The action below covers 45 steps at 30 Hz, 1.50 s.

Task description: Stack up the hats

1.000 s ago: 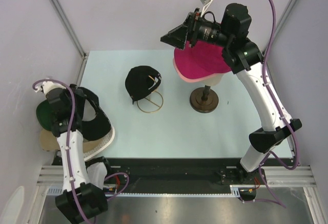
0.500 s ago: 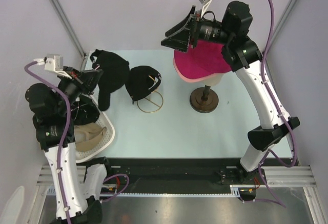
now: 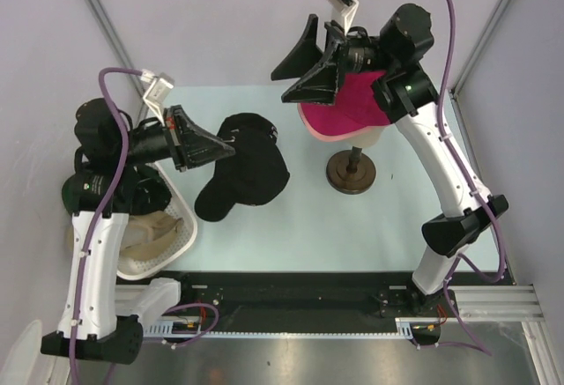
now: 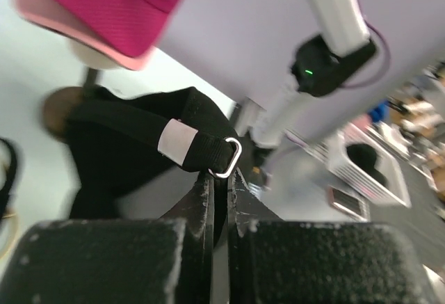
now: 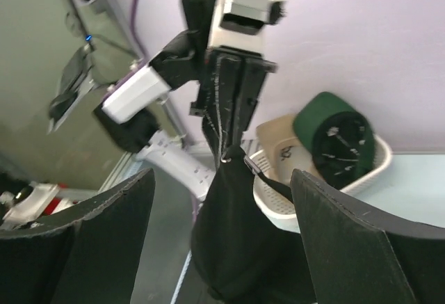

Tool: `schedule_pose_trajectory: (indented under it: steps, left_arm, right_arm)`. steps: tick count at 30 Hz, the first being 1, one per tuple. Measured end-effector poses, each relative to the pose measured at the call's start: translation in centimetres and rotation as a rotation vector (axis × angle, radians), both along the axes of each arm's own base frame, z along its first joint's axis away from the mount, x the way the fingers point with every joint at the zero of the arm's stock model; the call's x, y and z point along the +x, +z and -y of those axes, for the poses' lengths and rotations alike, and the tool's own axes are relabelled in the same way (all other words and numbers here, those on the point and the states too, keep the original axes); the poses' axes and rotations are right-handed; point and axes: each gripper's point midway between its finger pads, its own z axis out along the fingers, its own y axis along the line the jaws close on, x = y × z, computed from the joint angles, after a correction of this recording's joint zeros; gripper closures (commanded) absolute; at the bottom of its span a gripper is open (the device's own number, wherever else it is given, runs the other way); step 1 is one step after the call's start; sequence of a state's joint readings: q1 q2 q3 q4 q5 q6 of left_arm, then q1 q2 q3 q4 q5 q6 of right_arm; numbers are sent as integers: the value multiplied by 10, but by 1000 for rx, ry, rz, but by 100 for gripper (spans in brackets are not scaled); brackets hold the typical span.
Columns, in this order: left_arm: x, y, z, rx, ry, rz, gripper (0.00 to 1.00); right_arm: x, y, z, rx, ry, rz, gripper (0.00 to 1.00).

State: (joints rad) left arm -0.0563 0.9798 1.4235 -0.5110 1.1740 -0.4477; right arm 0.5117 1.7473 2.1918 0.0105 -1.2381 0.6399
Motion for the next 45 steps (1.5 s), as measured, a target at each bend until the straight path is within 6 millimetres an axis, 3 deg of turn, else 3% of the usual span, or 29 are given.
schedule_pose_trajectory:
  steps: [4, 14, 19, 24, 27, 31, 32, 36, 45]
  left_arm:
    - [-22, 2, 15, -15, -136, -31, 100]
    - [-66, 19, 34, -46, -354, -16, 100]
    - [-73, 21, 34, -48, -383, -10, 100]
    - [-73, 20, 34, -48, -384, -11, 100]
    - [-73, 20, 34, -48, -385, -11, 100]
    - [-73, 19, 35, -46, -389, -10, 100]
    - [-74, 19, 35, -45, -392, -11, 100]
    - [-73, 15, 35, -39, -388, -15, 100]
    - [-58, 7, 38, -23, -342, -21, 100]
  right_arm:
    - [-20, -10, -8, -24, 107, -15, 16]
    - [-51, -83, -30, -187, 301, -237, 20]
    - [-80, -86, -18, -214, 371, -270, 25]
    - [-111, -76, -1, -214, 415, -257, 30]
    - [-126, -68, 4, -205, 439, -234, 38]
    - [-145, -65, -1, -210, 499, -233, 65]
    - [-148, -65, -2, -212, 510, -235, 68]
    - [-149, -67, -7, -226, 531, -261, 98]
    - [-141, -72, -11, -245, 528, -300, 100]
